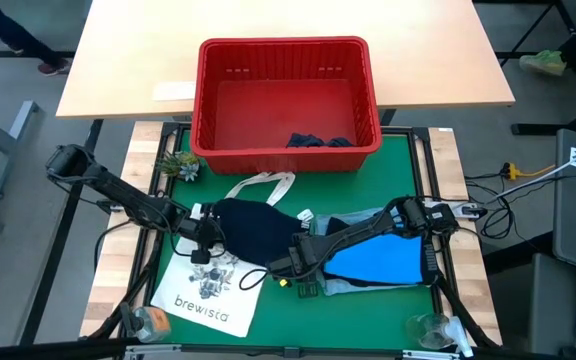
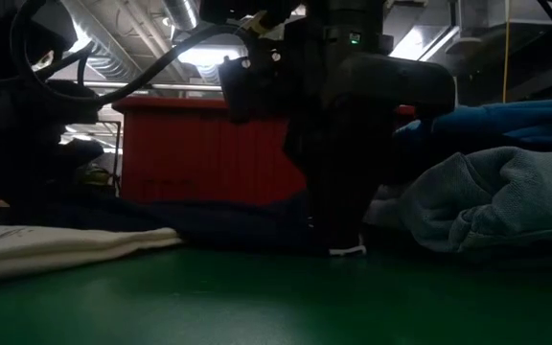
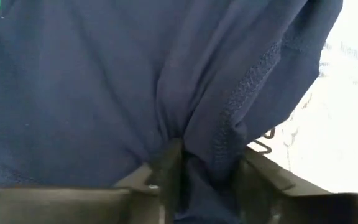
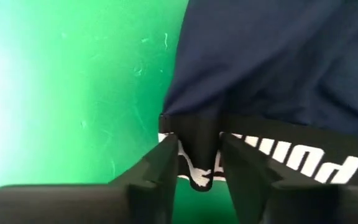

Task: Fold Laundry from Bin
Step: Stack the dark blue boxer on top of the blue short

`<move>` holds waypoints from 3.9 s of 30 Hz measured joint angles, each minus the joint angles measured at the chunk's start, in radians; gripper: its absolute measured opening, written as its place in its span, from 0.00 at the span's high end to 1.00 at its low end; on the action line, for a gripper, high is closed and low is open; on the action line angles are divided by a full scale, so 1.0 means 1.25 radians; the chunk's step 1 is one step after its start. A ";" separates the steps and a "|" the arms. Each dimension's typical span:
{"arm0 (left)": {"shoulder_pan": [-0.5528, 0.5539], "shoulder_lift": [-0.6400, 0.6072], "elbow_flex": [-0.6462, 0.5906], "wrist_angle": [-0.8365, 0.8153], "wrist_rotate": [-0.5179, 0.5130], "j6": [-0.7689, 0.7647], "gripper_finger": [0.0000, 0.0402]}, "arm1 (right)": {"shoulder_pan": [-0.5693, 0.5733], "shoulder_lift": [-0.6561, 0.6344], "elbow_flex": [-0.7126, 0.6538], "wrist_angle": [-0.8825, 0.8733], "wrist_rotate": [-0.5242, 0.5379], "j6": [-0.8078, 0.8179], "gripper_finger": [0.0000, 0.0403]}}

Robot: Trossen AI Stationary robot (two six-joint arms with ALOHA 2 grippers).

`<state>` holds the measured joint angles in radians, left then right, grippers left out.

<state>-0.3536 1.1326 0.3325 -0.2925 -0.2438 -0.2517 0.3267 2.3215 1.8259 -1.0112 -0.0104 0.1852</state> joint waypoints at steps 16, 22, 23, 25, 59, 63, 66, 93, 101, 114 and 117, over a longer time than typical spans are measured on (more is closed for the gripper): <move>0.001 0.000 0.100 -0.125 0.024 -0.021 0.97 | -0.002 0.009 0.080 -0.081 0.000 -0.015 0.98; 0.001 0.000 0.242 -0.301 0.059 -0.021 0.99 | -0.002 0.009 0.201 -0.199 0.002 -0.050 0.99; 0.001 0.000 0.266 -0.325 0.076 -0.021 0.99 | -0.002 0.009 0.221 -0.226 0.009 -0.051 0.99; 0.001 0.000 0.314 -0.360 0.106 -0.021 0.99 | -0.002 0.009 0.264 -0.266 0.026 -0.063 0.99; 0.153 0.008 0.538 -0.099 0.110 -0.051 0.99 | -0.245 -0.404 0.214 -0.449 0.120 -0.418 1.00; 0.178 0.060 0.539 0.081 0.100 -0.043 0.99 | -0.247 -0.523 0.085 -0.449 0.115 -0.382 1.00; 0.202 0.125 0.540 0.212 0.113 -0.025 0.99 | -0.245 -0.616 -0.003 -0.448 0.112 -0.338 1.00; 0.319 0.531 0.831 0.189 0.195 -0.001 0.98 | -0.246 -1.271 -0.489 -0.449 -0.063 -0.110 1.00; 0.259 0.531 0.831 0.189 0.179 -0.006 0.98 | -0.246 -1.341 -0.522 -0.448 -0.240 -0.109 1.00; 0.154 0.577 0.832 0.213 0.110 -0.003 0.98 | -0.246 -1.350 -0.572 -0.447 -0.322 -0.097 1.00; 0.133 0.603 0.831 0.223 0.110 -0.003 0.98 | -0.246 -1.354 -0.620 -0.446 -0.339 -0.089 1.00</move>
<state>-0.1870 1.8869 1.3712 -0.0136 -0.1064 -0.2554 0.0198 0.6289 1.0512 -1.5690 -0.4343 0.0736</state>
